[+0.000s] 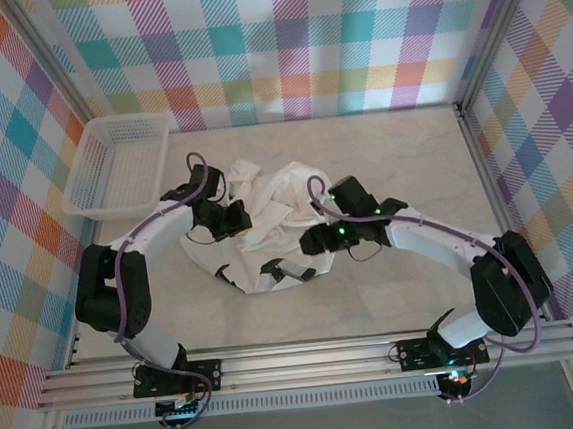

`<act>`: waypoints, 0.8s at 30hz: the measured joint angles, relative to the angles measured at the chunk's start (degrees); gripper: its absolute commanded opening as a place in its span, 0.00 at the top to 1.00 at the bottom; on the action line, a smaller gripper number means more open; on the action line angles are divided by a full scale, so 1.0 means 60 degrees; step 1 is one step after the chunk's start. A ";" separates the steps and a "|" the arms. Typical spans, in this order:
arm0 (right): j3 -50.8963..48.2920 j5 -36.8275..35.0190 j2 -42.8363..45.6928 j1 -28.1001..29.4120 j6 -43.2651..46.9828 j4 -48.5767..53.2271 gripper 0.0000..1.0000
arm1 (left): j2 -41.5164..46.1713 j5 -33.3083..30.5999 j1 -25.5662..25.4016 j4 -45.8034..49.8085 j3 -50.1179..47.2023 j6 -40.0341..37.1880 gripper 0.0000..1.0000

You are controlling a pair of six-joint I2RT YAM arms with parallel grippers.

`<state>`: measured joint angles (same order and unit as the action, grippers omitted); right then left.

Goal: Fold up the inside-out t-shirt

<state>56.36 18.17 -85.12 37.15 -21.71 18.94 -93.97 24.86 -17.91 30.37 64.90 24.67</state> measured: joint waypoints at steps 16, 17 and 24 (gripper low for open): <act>0.1195 -0.1730 -0.3442 0.0120 0.4772 -0.5257 0.12 | 0.1137 0.0455 -0.0055 0.0426 0.1694 0.0171 1.00; 0.1381 -0.1687 -0.3595 0.0124 0.4819 -0.5304 0.17 | 0.1140 0.0535 -0.0055 0.0426 0.1694 0.0171 1.00; 0.2379 -0.0725 -0.4382 0.0117 0.4721 -0.4929 1.00 | 0.1330 0.0590 0.0102 0.0477 0.1723 0.0120 1.00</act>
<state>70.63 13.82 -111.42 37.85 6.61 -10.63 -86.00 28.40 -17.30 33.23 75.24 25.39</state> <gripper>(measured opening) 0.165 0.050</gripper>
